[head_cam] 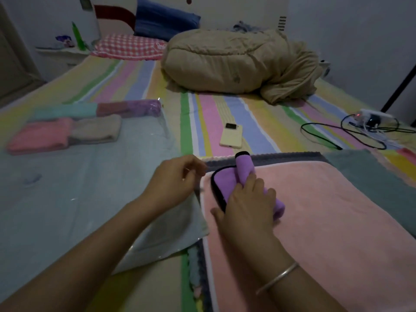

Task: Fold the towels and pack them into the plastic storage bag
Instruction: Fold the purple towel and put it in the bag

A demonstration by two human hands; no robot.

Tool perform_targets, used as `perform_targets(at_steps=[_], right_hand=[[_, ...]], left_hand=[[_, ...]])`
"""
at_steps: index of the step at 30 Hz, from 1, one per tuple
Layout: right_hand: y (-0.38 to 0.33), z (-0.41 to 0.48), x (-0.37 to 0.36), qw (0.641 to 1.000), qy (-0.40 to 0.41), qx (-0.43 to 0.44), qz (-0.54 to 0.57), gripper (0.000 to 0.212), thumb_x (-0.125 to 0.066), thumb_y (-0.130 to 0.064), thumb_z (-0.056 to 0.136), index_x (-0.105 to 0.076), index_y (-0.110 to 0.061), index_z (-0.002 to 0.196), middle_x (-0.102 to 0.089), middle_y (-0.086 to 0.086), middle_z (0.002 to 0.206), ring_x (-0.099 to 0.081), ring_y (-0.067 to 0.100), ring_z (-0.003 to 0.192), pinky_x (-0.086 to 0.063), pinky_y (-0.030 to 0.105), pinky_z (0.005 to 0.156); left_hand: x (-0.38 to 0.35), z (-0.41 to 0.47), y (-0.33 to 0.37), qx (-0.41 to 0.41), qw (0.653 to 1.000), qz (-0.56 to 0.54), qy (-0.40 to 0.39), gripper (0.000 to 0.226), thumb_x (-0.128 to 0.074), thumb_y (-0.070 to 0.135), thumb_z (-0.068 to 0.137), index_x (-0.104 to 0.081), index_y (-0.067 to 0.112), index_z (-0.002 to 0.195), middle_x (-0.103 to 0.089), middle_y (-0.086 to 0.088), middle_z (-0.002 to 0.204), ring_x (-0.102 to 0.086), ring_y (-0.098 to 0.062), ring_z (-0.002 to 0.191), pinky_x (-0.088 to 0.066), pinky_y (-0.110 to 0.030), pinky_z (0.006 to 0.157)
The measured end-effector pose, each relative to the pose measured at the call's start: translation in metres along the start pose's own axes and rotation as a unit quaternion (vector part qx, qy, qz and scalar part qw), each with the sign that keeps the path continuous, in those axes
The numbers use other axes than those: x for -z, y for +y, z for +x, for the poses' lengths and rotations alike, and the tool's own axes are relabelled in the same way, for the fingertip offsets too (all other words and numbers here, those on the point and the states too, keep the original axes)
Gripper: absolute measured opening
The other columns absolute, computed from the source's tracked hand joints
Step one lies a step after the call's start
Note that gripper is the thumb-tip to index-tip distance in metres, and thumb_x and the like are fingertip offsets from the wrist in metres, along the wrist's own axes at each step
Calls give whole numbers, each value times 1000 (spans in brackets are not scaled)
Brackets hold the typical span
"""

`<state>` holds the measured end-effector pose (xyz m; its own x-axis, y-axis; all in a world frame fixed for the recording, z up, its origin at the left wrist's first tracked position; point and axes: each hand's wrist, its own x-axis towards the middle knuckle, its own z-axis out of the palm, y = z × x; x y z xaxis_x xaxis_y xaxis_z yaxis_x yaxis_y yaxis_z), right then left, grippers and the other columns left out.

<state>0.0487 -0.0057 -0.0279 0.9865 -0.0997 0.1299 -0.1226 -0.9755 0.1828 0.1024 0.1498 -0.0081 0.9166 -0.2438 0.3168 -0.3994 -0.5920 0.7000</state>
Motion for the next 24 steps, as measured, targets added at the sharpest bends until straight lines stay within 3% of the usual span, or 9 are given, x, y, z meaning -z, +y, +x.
perform_targets(at_steps=[2,4,6,9,13,16,19,22,24], right_hand=[[-3,2,-5,1000,19,-25,-2,45,-53,-49,87,-57,-14,114,-47,13,121,-44,30,104,-33,41,80],[-4,2,-6,999,31,-33,-10,28,-59,-36,86,-63,-16,106,-53,10,113,-49,29,96,-35,39,75],[-2,2,-6,999,35,-23,4,24,-56,-29,88,-63,-14,106,-53,12,115,-50,30,96,-36,39,76],[12,7,-4,998,43,-8,36,30,-47,-35,94,-58,-12,111,-50,12,116,-48,32,101,-36,40,77],[26,5,-2,999,26,0,47,37,-50,-45,89,-60,-15,107,-49,11,111,-49,33,99,-39,38,74],[23,-1,0,999,13,11,37,35,-55,-43,84,-58,-15,104,-48,11,111,-50,33,98,-37,36,71],[22,-4,2,999,24,6,41,29,-52,-33,87,-58,-11,106,-49,12,111,-50,33,98,-32,35,69],[32,-6,9,993,62,-27,100,28,-50,-27,88,-58,-8,108,-51,12,106,-52,34,93,-32,34,64],[34,-13,17,981,94,-32,168,25,-49,-27,87,-56,-9,103,-51,12,100,-53,35,86,-33,34,62]], left_hand=[[24,-20,-11,-27,992,116,-46,17,-52,33,78,-67,31,84,-68,16,81,-63,3,75,-52,-26,75],[40,-45,-21,-24,978,174,-116,28,-52,57,71,-63,33,82,-64,16,84,-59,2,79,-49,-28,76],[52,-70,-32,-43,962,222,-156,46,-49,73,63,-60,35,85,-59,15,89,-55,-2,85,-45,-28,77],[70,-99,-53,-61,940,279,-187,58,-51,80,54,-56,36,92,-52,17,96,-49,-7,90,-39,-27,80],[86,-121,-71,-64,925,316,-199,57,-55,76,55,-52,38,97,-48,18,102,-45,-8,95,-36,-25,78],[91,-129,-74,-46,942,283,-173,45,-59,65,62,-53,37,97,-50,18,102,-48,-5,95,-41,-24,77],[91,-133,-73,-26,957,240,-158,35,-48,62,68,-58,37,90,-58,20,93,-53,3,84,-48,-26,76],[92,-135,-74,-11,966,232,-117,16,-53,44,77,-62,35,86,-64,22,84,-56,8,75,-52,-28,72],[95,-137,-75,-2,970,227,-92,16,-51,39,78,-63,34,88,-65,22,85,-59,4,77,-52,-29,72]])
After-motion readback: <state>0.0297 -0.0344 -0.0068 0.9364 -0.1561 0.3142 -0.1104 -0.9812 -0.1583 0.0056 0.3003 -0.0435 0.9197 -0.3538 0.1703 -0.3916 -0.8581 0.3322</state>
